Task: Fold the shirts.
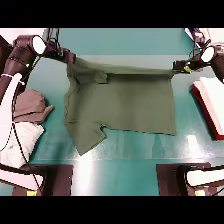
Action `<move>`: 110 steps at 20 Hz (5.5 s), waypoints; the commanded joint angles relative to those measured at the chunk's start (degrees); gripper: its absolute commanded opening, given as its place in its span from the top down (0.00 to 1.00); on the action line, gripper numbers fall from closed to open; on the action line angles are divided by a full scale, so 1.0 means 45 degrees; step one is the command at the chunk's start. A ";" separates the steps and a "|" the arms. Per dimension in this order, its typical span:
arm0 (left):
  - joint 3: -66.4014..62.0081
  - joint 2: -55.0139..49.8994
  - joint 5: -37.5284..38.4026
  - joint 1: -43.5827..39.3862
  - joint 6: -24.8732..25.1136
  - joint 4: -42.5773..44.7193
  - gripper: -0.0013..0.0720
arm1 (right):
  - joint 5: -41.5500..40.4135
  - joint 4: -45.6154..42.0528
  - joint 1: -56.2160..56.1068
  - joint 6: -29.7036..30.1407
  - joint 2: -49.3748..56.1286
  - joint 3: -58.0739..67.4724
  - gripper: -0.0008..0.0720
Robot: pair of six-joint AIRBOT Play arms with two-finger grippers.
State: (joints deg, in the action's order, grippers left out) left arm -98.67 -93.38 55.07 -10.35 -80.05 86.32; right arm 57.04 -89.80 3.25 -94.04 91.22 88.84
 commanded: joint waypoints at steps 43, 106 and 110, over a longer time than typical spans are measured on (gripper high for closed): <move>1.5368 0.9510 0.1156 -0.3993 -0.9272 -0.1345 0.24 | 0.7019 0.1069 -0.0194 0.0903 -0.2856 -0.0005 0.42; 0.8898 1.0180 0.0461 -0.3997 -0.5367 -0.0049 0.95 | 0.4731 0.2754 0.1972 0.1768 -0.9466 -0.9010 0.97; 0.8903 0.9593 -0.1020 -0.3983 -0.5833 0.1598 0.95 | 0.3449 0.3298 0.1972 0.1768 -0.7407 -0.7397 0.97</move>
State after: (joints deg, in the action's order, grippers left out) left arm -58.54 -48.73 57.60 -28.34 -104.92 87.31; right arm 78.00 -77.54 12.12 -86.04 52.36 51.53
